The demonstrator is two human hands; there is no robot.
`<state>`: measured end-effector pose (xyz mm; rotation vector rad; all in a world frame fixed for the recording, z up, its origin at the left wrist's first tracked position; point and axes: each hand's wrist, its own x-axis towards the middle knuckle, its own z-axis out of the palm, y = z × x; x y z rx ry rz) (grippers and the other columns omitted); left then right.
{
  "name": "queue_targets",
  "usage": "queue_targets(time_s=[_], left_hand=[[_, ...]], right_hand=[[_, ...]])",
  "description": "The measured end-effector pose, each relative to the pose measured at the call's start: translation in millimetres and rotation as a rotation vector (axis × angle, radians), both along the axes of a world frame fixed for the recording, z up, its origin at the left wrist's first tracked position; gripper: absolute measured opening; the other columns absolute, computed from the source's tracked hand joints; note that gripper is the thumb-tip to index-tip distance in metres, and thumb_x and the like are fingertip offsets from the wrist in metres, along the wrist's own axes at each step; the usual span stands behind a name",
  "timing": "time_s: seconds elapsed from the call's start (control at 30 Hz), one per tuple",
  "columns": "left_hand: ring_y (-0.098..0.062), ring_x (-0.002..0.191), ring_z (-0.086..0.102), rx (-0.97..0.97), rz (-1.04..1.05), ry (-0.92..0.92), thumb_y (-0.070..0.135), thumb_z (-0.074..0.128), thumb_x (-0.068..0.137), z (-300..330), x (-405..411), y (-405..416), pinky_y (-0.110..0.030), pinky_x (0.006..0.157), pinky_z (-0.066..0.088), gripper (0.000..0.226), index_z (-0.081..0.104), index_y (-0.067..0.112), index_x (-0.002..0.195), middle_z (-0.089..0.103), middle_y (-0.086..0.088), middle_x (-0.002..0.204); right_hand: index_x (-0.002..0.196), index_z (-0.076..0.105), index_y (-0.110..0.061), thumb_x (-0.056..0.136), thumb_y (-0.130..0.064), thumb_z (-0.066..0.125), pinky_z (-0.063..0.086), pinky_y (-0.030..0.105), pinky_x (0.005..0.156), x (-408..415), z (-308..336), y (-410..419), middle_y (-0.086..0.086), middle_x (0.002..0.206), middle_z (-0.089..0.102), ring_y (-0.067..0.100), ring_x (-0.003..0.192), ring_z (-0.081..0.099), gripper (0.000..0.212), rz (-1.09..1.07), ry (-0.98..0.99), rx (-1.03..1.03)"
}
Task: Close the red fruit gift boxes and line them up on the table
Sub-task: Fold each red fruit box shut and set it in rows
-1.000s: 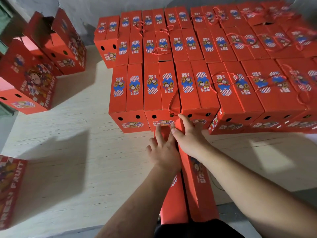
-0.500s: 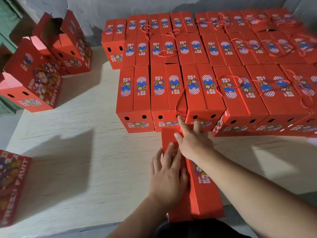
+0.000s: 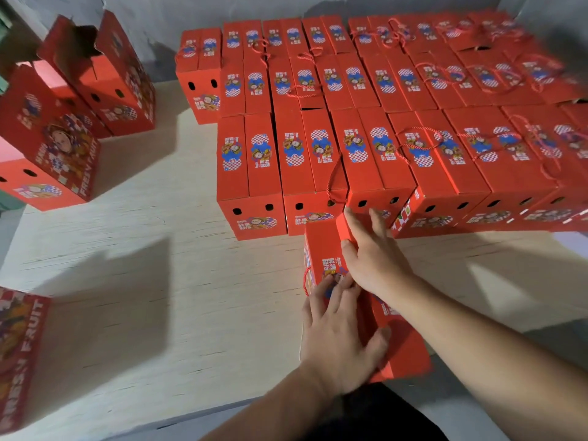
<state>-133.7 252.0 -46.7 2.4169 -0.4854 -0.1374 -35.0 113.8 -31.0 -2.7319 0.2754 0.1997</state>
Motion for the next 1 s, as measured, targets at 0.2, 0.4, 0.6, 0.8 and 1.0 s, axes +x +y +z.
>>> queue_targets(time_s=[0.2,0.4,0.6,0.8,1.0], left_hand=[[-0.014,0.150,0.018,0.042,-0.004,-0.066,0.083,0.043,0.089,-12.8,-2.6,1.9,-0.042,0.114,0.017,0.089,0.023,0.033,0.160,0.040,0.020,0.157],[-0.022,0.138,0.029,0.044,0.027,-0.018,0.075,0.051,0.083,9.8,-2.9,-8.6,-0.047,0.111,0.020,0.094,0.013,0.033,0.159,0.054,0.008,0.137],[-0.009,0.117,0.022,-0.190,0.353,0.246,0.060,0.054,0.076,25.4,-20.9,-45.0,-0.043,0.111,0.025,0.084,0.015,0.052,0.150,0.039,0.021,0.125],[-0.027,0.142,0.023,0.174,0.075,0.096,0.074,0.035,0.089,12.4,-20.5,-32.5,-0.052,0.116,0.018,0.093,-0.004,0.033,0.163,0.030,0.008,0.165],[-0.030,0.159,0.004,0.366,0.087,-0.064,0.071,0.005,0.102,-4.9,-32.2,-32.1,-0.047,0.124,-0.014,0.087,-0.002,0.011,0.164,0.017,-0.007,0.171]], right_hand=[[0.143,0.030,-0.043,0.100,-0.063,0.036,0.046,0.045,0.080,19.2,4.3,7.3,0.005,0.143,0.025,0.040,0.106,0.060,0.048,-0.072,-0.015,-0.079],[0.140,0.037,-0.037,0.102,-0.046,0.035,0.038,0.040,0.069,44.4,4.2,1.4,0.009,0.125,0.032,0.040,0.092,0.062,0.040,-0.011,0.034,-0.160],[0.152,0.026,-0.032,0.100,-0.041,0.038,0.048,0.049,0.082,58.1,0.1,5.5,0.026,0.140,0.037,0.048,0.116,0.056,0.054,0.083,0.160,-0.213],[0.157,0.007,-0.035,0.089,-0.018,0.039,0.044,0.055,0.087,65.8,0.3,15.4,0.025,0.152,0.018,0.050,0.130,0.041,0.077,0.108,0.374,-0.319],[0.159,-0.003,-0.041,0.099,-0.051,0.028,0.038,0.056,0.108,43.3,-9.8,-0.5,0.000,0.168,-0.003,0.047,0.147,0.020,0.068,0.131,0.120,-0.090]])
